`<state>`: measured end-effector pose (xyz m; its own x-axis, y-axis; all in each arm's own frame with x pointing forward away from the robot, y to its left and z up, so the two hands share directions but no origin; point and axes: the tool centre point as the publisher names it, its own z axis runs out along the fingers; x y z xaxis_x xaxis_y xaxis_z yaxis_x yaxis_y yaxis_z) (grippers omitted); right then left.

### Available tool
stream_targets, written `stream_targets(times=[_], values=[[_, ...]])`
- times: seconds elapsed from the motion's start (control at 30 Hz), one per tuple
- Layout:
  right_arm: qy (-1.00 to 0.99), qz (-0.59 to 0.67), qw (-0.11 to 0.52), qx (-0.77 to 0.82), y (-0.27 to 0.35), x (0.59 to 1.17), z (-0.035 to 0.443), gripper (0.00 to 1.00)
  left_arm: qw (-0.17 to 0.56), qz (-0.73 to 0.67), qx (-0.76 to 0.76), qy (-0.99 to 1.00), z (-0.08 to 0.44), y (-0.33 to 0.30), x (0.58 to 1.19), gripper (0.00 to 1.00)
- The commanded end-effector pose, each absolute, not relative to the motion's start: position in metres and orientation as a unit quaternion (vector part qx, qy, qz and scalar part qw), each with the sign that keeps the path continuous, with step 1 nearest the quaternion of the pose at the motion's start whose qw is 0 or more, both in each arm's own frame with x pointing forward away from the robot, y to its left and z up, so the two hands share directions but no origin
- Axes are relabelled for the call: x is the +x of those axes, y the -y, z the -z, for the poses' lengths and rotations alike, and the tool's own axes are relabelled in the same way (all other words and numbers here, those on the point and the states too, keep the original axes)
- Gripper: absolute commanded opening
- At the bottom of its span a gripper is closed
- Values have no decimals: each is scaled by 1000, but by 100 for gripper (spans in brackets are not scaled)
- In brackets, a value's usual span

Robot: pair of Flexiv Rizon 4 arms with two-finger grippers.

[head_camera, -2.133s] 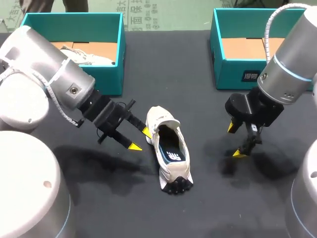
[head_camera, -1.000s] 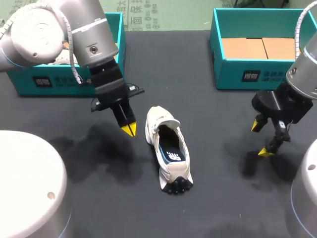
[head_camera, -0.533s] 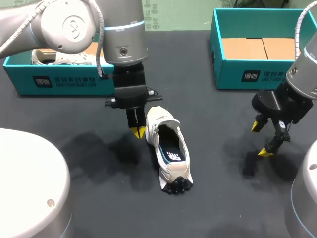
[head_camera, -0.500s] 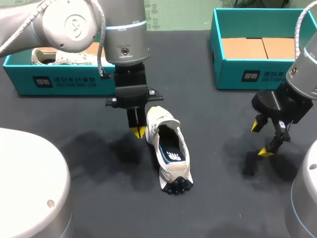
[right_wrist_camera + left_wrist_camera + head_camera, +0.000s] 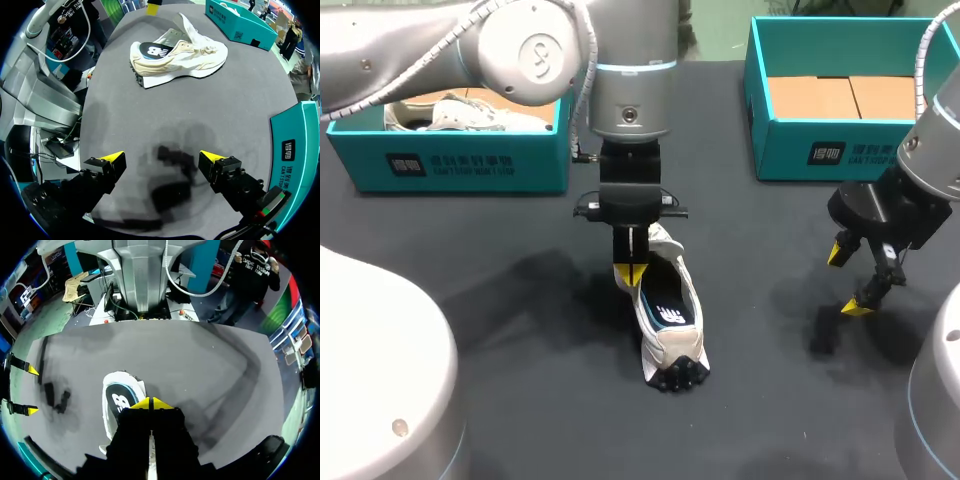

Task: Take the shoe out of the shoebox, open the shoe tongue, remove and reinsert the insole, then place the shoe into the shoebox

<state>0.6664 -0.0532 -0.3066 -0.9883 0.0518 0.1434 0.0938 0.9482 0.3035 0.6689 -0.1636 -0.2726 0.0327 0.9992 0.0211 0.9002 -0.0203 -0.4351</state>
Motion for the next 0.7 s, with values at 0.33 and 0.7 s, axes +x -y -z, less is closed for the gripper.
stream_targets(times=[0.33,0.7], values=[[985,155,66,-38,53,665,307,100,183,-107,-711,671,312,188,641,0],[985,155,66,-38,53,665,307,100,168,-99,-706,681,339,197,640,0]])
